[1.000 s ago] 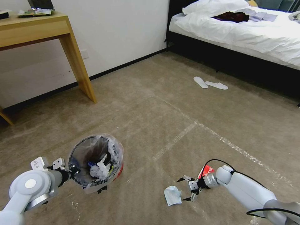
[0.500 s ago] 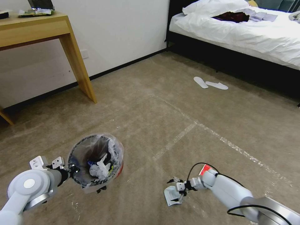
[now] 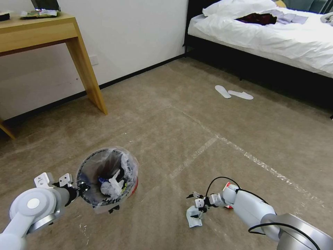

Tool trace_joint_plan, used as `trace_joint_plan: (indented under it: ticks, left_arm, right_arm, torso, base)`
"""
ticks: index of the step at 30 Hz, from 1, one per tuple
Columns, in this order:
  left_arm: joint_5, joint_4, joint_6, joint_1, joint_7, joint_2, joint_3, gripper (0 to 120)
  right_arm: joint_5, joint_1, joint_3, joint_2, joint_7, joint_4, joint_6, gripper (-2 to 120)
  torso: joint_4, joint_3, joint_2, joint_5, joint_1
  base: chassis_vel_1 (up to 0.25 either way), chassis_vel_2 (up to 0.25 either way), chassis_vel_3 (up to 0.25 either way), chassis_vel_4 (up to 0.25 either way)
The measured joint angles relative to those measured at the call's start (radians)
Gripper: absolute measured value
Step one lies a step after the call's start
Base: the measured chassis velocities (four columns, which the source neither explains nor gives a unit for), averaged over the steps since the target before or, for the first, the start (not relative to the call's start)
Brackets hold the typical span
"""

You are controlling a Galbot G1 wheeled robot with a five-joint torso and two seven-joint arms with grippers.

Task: Pick up the trash bin and place the garbage on the floor into it.

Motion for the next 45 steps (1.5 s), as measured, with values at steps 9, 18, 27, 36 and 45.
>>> trace_joint_plan:
  ticks: [9,18,27,36,45]
  left_arm:
    - [0.016,-0.006,-0.002,0.009,0.006,-0.003,-0.001,0]
    - [0.025,-0.003,-0.006,-0.002,0.014,-0.002,0.000,0]
    - [0.030,-0.002,-0.008,-0.009,0.021,-0.001,0.009,0]
    - [0.023,-0.002,-0.011,-0.012,0.018,0.019,0.010,0]
    - [0.020,-0.012,-0.011,-0.008,0.014,0.021,0.016,0]
  right_arm:
    - [0.008,-0.002,-0.005,0.014,0.007,-0.003,-0.007,100]
    - [0.017,-0.011,0.014,-0.027,0.008,0.002,-0.007,75]
    - [0.014,-0.021,0.029,-0.037,0.010,0.000,-0.004,52]
    - [0.091,-0.027,0.071,-0.045,-0.001,0.034,0.006,10]
    - [0.324,-0.068,0.223,-0.151,-0.014,0.216,-0.030,0]
  torso:
    - [0.0003,0.000,0.000,0.0001,0.000]
    - [0.0000,0.000,0.000,0.0001,0.000]
    - [0.0002,0.000,0.000,0.0000,0.000]
    - [0.0003,0.000,0.000,0.0003,0.000]
    - [-0.0001,0.000,0.000,0.0004,0.000]
  base:
    - [0.000,0.000,0.000,0.000]
    - [0.000,0.000,0.000,0.000]
    - [0.000,0.000,0.000,0.000]
    - [0.000,0.000,0.000,0.000]
    - [0.000,0.000,0.000,0.000]
